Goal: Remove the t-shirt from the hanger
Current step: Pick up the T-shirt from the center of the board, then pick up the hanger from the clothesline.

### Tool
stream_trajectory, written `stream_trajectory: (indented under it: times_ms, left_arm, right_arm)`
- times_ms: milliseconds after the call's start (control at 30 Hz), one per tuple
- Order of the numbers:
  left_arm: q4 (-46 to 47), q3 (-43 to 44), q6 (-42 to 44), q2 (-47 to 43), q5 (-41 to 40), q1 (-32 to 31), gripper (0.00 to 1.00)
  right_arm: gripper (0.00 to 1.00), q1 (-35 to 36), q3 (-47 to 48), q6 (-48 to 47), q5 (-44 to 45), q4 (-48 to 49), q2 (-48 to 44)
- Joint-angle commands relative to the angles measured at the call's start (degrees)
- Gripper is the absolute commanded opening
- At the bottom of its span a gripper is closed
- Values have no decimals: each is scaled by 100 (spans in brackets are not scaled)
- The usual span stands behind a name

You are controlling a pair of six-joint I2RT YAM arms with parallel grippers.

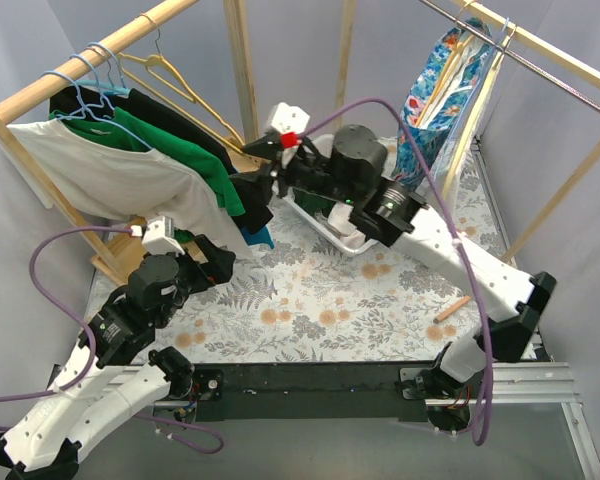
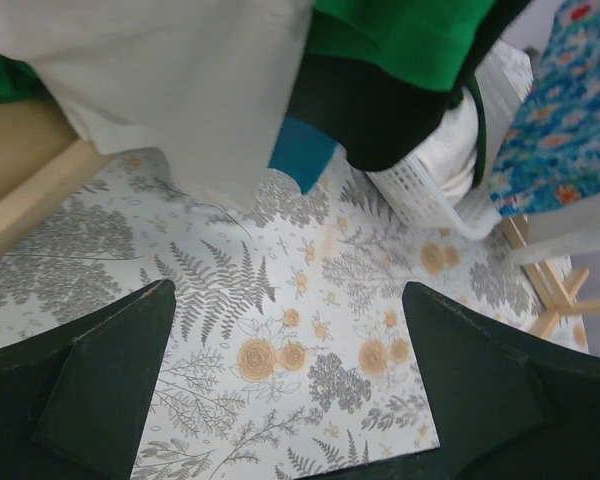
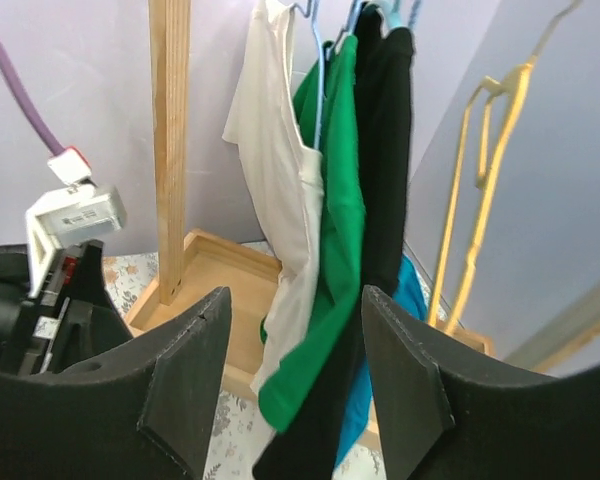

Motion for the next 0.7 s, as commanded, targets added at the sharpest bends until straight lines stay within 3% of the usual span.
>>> stream_trajectory:
  times_ms: [0, 133, 300, 400, 667]
  left_arm:
    - [-880, 500, -450, 50, -1169, -13, 98]
    - [-1198, 571, -792, 94, -1626, -13, 98]
    - [-1164, 527, -785, 147, -1628, -13, 98]
    - [-875, 431, -486, 365, -1330, -13, 98]
    - [-153, 167, 68, 1069, -424, 13, 98]
  right_arm:
    - [59, 243, 966, -388, -43, -605, 745]
    - [54, 428, 1415, -406, -114, -580, 1350]
    - [54, 569, 2311, -494, -17, -720, 2106]
    - [56, 569, 2750, -564, 140, -817, 2450]
    - [67, 586, 2813, -731, 835, -176, 2846]
